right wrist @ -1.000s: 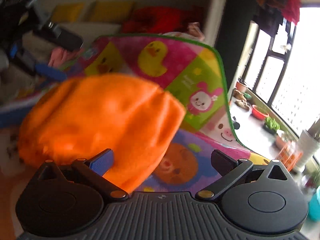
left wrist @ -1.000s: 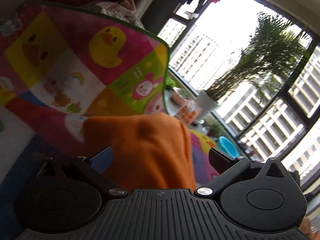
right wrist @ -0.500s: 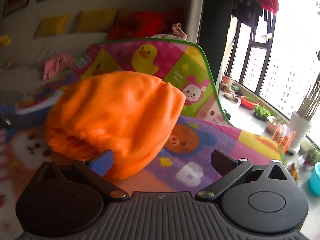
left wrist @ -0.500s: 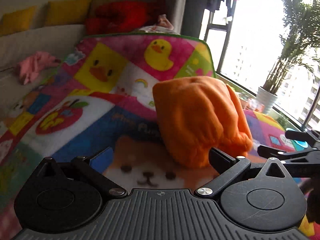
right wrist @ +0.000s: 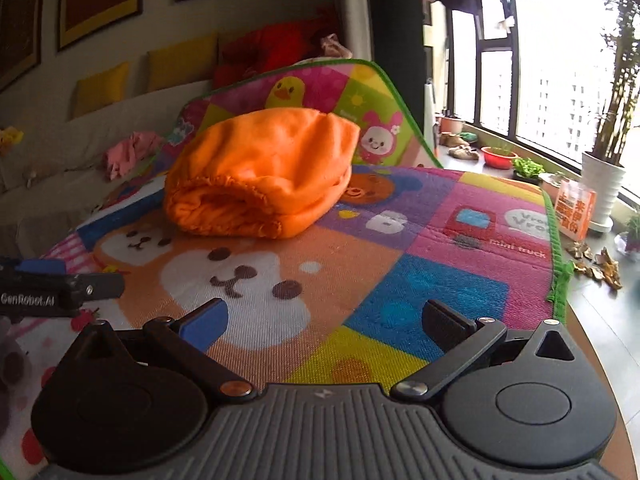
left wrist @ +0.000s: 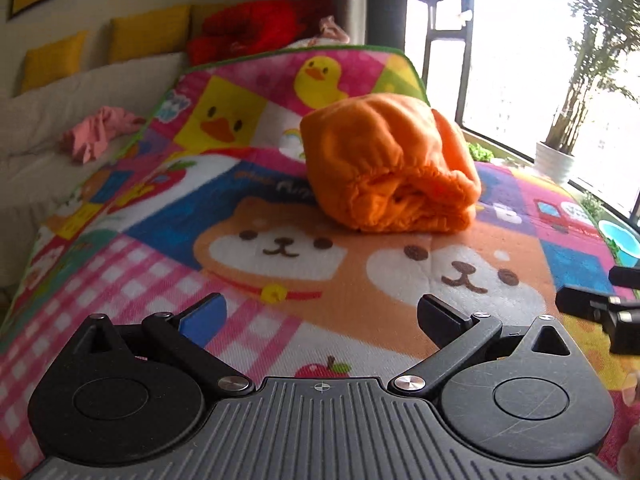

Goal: Fold clothes

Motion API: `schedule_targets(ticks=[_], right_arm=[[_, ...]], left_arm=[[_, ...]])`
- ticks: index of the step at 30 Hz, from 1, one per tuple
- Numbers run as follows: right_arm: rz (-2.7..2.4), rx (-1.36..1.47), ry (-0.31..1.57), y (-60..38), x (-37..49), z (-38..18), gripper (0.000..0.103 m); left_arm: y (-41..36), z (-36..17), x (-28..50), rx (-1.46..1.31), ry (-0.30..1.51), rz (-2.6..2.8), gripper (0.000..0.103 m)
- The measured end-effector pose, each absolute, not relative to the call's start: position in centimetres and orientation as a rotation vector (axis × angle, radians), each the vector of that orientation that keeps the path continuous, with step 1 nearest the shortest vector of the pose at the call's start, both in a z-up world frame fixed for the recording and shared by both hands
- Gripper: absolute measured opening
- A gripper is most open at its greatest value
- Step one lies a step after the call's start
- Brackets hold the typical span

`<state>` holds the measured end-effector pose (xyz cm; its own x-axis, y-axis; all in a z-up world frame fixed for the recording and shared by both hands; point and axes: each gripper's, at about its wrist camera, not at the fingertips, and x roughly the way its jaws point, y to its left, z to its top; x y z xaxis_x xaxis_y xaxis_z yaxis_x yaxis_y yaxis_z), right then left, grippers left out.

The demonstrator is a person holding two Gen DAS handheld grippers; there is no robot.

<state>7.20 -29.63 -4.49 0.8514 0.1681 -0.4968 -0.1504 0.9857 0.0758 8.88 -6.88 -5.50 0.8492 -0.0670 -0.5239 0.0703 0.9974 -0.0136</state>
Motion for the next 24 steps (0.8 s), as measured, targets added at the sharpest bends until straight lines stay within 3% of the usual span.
schedule_targets(ticks=[24], right_arm=[[0.094, 0.057, 0.510, -29.54, 7.14, -4.78, 0.103]], left_arm=[[-7.31, -5.62, 8.98, 0.047, 0.545, -0.085, 0.103]])
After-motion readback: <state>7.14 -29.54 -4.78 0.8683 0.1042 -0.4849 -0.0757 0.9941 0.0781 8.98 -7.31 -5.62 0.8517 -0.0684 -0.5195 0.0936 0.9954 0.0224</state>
